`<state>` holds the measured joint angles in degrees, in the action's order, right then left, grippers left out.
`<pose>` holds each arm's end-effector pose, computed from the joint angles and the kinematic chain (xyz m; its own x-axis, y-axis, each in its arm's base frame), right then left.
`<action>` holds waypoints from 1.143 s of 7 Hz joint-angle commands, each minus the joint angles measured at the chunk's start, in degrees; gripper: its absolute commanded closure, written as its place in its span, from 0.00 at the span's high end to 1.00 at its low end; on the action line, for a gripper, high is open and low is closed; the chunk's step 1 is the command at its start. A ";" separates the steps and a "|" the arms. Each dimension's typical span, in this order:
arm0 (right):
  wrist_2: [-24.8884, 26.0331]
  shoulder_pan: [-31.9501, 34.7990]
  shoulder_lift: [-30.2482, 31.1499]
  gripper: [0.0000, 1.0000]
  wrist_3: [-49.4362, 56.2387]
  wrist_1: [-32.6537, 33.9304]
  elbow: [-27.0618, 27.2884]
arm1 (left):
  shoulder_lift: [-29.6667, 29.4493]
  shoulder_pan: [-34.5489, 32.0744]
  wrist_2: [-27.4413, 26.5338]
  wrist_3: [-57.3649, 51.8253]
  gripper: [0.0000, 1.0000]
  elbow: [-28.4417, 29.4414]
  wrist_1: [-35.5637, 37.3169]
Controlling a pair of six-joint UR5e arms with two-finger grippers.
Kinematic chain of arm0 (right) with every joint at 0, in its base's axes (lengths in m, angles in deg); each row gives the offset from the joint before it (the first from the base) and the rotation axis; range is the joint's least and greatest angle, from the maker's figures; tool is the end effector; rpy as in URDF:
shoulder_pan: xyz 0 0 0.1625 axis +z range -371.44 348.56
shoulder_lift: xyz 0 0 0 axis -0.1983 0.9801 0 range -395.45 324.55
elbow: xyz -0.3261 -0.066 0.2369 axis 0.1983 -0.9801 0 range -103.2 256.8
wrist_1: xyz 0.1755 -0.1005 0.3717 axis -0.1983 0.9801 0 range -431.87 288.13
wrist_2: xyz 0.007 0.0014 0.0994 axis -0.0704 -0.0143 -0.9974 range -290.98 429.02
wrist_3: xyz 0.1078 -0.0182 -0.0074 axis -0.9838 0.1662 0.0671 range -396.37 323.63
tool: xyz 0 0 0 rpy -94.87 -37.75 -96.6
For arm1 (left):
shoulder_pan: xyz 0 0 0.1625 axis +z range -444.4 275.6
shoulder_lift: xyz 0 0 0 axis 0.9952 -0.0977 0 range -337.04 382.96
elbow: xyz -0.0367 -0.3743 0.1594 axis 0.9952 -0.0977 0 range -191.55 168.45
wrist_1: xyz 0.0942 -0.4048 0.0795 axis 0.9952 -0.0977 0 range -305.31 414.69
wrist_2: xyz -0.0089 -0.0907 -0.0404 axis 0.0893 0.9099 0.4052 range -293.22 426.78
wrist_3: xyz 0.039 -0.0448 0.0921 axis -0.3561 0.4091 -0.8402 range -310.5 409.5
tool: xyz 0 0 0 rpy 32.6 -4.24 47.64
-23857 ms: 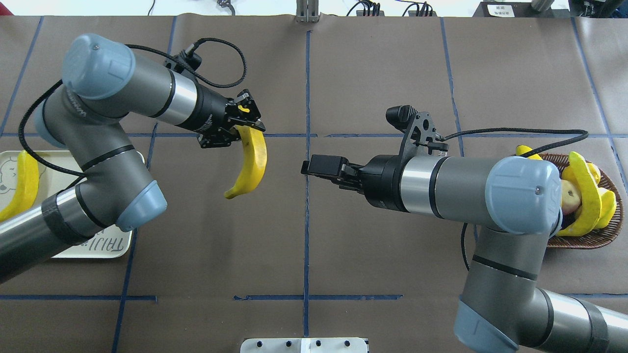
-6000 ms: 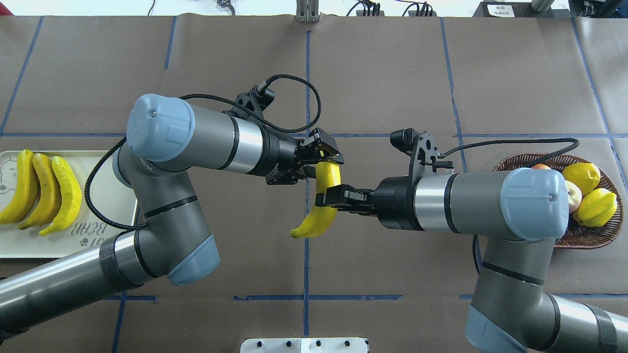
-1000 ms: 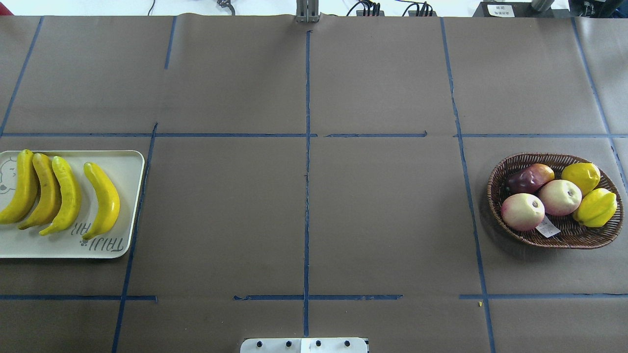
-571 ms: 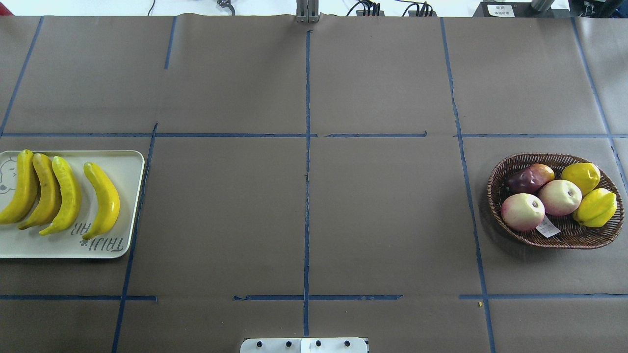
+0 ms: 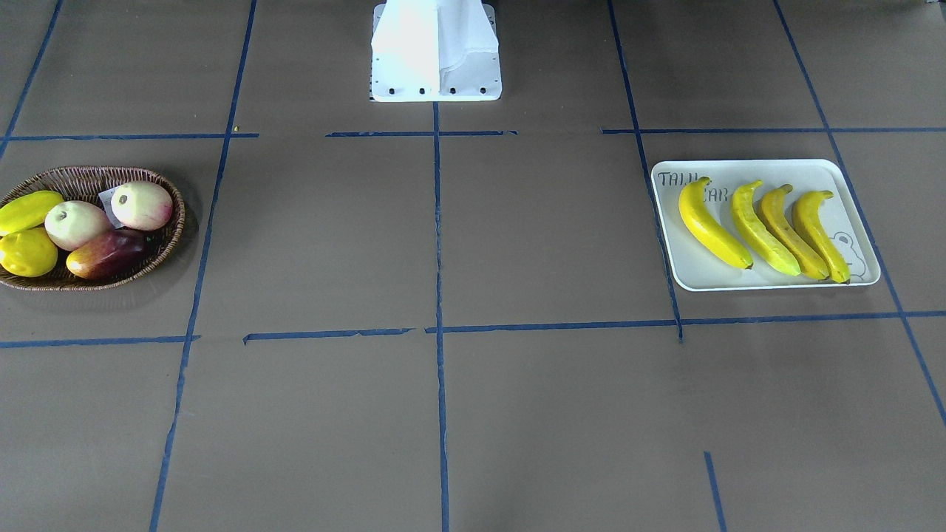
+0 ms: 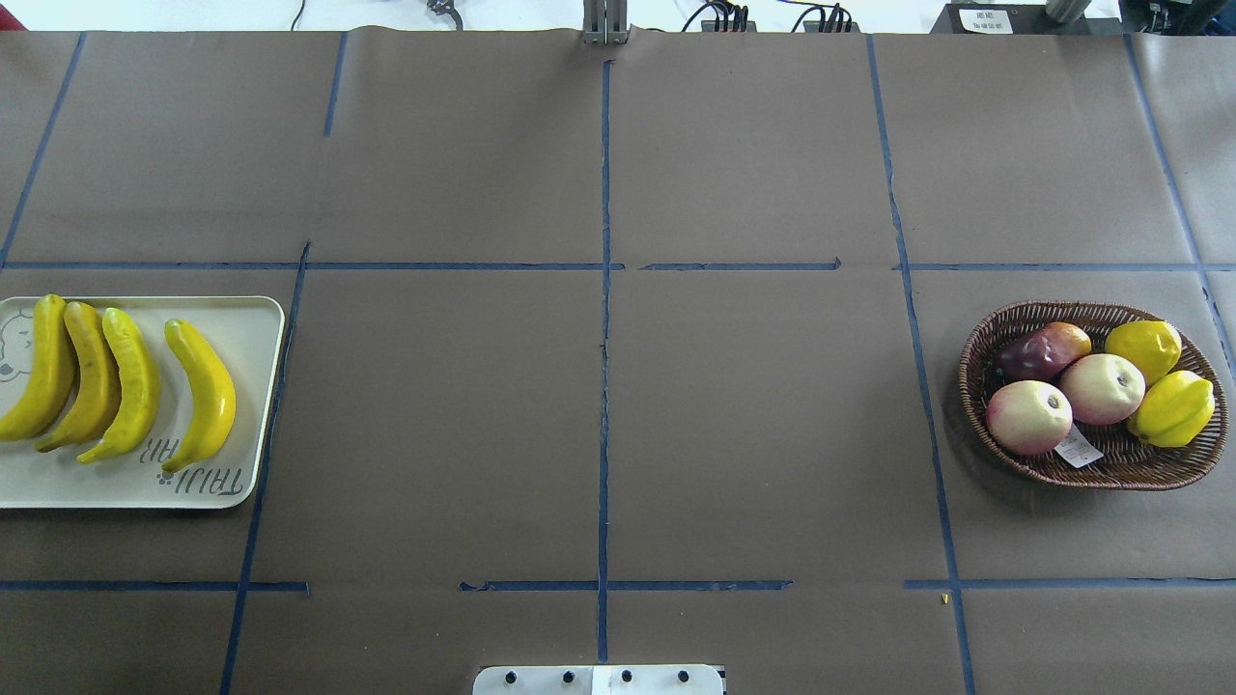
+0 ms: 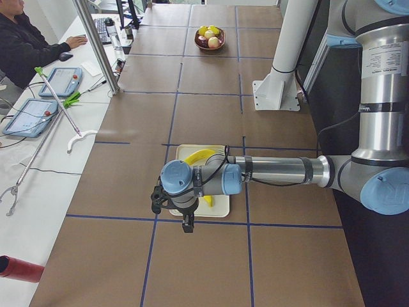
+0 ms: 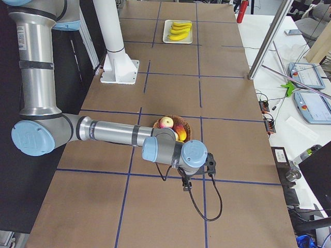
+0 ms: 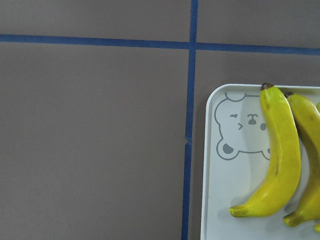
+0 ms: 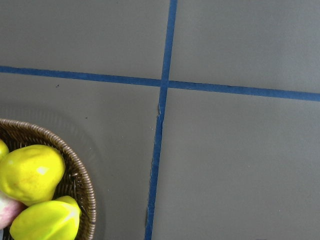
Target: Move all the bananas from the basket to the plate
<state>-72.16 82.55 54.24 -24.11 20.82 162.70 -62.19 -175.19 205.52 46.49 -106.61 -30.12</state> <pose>0.0822 -0.4896 0.6769 0.6197 -0.0822 0.7805 0.0640 0.9965 0.0541 -0.0574 -0.4594 0.6487 0.6582 -0.0220 -0.7525 -0.0207 0.9987 -0.0474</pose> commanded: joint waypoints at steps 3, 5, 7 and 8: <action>5.21 -0.03 -0.48 1.00 -8.83 -0.24 4.98 | -0.54 0.00 0.03 0.29 1.00 -0.49 0.17; 4.77 -0.03 -0.21 1.00 -8.75 -0.15 5.07 | -1.24 0.00 0.03 0.38 1.00 -0.40 0.17; 4.77 -0.03 -0.04 1.00 -8.75 -0.15 4.98 | -1.33 0.00 0.03 0.29 1.00 -0.40 0.08; 4.77 -0.03 0.05 1.00 -8.83 -0.15 4.89 | -1.24 0.00 0.03 0.29 1.00 -0.49 0.08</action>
<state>-67.40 82.52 54.18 -32.89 20.67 167.67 -63.45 -175.19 205.56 46.81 -107.02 -30.03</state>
